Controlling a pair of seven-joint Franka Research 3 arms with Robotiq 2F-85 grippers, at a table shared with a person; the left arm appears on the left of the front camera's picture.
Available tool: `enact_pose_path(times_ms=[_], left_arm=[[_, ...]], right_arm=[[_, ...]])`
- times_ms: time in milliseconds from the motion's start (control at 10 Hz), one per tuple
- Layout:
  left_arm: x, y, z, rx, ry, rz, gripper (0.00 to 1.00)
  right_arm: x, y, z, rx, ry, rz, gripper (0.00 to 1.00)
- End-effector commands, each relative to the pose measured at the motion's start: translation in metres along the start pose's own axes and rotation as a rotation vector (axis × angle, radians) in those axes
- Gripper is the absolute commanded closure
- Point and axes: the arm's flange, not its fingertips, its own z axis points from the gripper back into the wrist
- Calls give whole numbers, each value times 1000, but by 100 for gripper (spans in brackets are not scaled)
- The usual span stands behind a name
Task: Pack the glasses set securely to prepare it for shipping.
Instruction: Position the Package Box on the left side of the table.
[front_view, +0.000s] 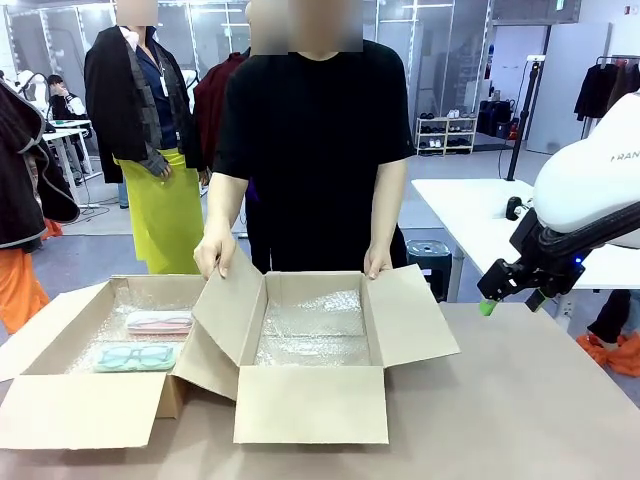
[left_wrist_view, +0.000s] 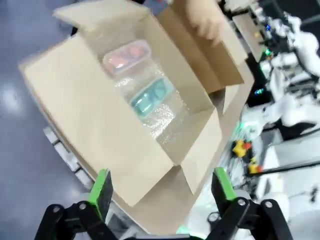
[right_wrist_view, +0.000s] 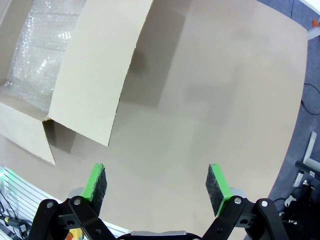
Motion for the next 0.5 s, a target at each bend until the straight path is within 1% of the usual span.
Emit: enact_pose_path(times_ms=[0, 100, 200, 300, 400], left_arm=[[-13, -72, -40, 96, -16, -210, 0], [-12, -104, -52, 114, 4, -308, 0], [-14, -128, -61, 147, 36, -378, 0], [-18, -151, -67, 157, 45, -437, 0], [-24, -169, -72, 213, 51, -488, 0]], right_arm=[[0, -1, 0, -4, -8, 11, 0], [0, -1, 0, -4, -8, 11, 0], [0, -1, 0, -4, -8, 11, 0], [0, -1, 0, -4, -8, 11, 0], [0, -1, 0, -4, -8, 11, 0]])
